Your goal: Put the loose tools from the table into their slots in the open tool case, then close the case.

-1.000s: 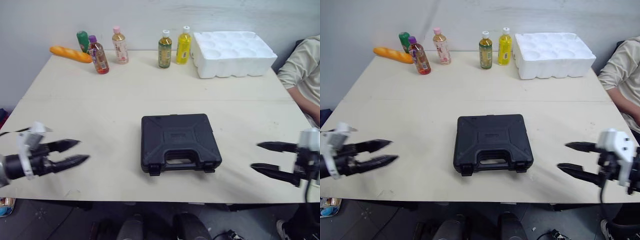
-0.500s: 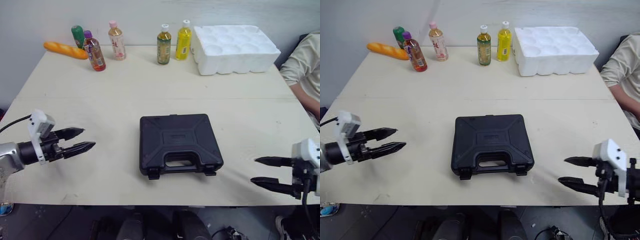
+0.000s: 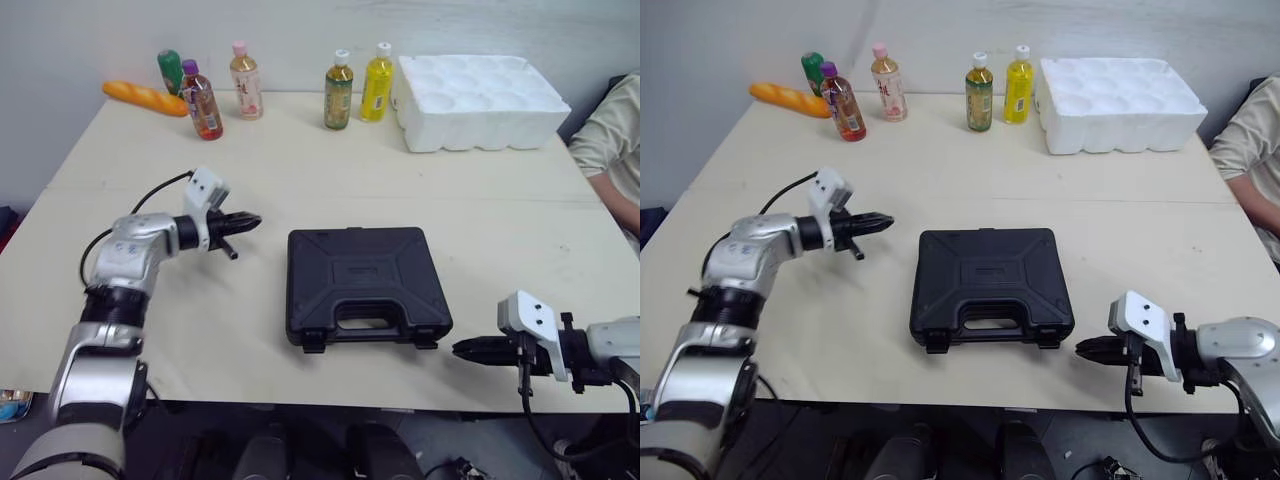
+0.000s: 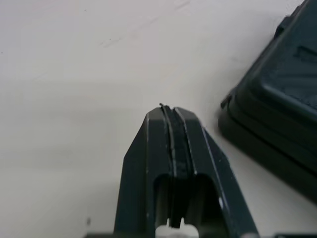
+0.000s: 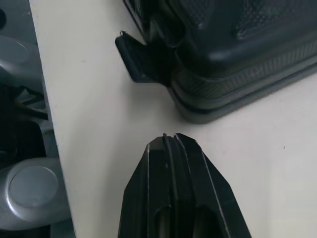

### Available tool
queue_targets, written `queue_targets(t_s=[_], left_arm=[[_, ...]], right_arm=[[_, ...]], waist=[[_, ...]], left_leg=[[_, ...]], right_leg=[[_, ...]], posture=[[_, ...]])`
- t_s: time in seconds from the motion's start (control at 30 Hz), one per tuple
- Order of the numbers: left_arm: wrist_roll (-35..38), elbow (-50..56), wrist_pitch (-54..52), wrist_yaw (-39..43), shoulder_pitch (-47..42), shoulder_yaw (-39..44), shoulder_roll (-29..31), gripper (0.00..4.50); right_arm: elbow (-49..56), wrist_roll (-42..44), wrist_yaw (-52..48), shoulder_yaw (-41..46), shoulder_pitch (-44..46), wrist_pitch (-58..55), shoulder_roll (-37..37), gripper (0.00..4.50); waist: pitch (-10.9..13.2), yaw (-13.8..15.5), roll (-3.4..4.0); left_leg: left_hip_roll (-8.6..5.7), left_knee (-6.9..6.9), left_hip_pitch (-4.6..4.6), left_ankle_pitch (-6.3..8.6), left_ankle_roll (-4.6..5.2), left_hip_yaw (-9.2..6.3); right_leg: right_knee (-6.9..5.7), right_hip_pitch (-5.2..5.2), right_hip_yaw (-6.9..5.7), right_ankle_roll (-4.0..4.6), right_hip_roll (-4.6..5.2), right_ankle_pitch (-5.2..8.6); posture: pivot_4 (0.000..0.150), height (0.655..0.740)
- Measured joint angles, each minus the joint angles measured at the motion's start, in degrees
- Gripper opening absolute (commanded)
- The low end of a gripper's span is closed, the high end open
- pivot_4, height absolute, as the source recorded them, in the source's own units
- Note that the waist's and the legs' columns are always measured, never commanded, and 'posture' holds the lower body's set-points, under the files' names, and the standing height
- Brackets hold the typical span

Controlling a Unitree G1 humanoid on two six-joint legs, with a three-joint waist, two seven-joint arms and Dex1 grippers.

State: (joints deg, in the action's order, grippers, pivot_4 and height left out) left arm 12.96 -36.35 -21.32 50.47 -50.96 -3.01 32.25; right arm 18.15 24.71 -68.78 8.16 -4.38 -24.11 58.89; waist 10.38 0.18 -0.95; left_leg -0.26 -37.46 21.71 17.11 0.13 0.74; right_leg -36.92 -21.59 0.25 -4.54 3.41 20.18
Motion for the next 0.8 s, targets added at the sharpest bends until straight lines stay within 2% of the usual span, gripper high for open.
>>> queue_targets(t_s=[0.33, 0.6, 0.7, 0.8], left_arm=[[-7.88, -25.13, 13.14, -0.49, -14.95, -1.73, -9.18, 0.05], [-11.87, -31.69, 19.02, 2.76, -16.3, -3.61, -11.88, 0.05], [-12.52, -32.07, 20.43, 5.75, -16.3, -3.72, -11.28, 0.05], [-12.66, -31.36, 21.22, 11.06, -15.65, -3.85, -10.15, 0.05]], right_arm=[[-3.02, -2.47, 0.04, -6.01, 5.09, 0.41, -1.96, 0.0], [-6.11, -3.62, -2.2, -9.94, 10.12, 0.64, -1.97, 0.0], [-8.56, -4.99, -2.89, -10.81, 12.46, 1.64, -2.2, 0.0], [-10.29, -5.97, -2.96, -11.46, 14.42, 1.89, -2.57, 0.0]], waist=[[0.13, -0.17, -0.23], [0.18, -0.3, -0.31], [0.18, -0.32, -0.31], [0.19, -0.33, -0.31]], left_leg=[[-0.01, -0.17, 0.08, 0.02, 0.01, 0.0], [0.0, -0.36, 0.21, 0.01, -0.01, 0.0], [0.0, -0.6, 0.82, -0.01, -0.05, 0.15], [0.01, -0.62, 0.85, -0.02, -0.06, 0.26]], right_leg=[[-0.06, -0.04, -0.03, -0.04, -0.01, -0.01], [-0.1, -0.17, -0.03, -0.04, -0.02, -0.01], [-0.78, -0.93, 0.03, -0.04, -0.01, -0.01], [-0.84, -1.03, 0.0, -0.04, -0.01, -0.01]], posture=[[0.15, 0.74], [0.15, 0.74], [0.15, 0.74], [0.15, 0.74]])
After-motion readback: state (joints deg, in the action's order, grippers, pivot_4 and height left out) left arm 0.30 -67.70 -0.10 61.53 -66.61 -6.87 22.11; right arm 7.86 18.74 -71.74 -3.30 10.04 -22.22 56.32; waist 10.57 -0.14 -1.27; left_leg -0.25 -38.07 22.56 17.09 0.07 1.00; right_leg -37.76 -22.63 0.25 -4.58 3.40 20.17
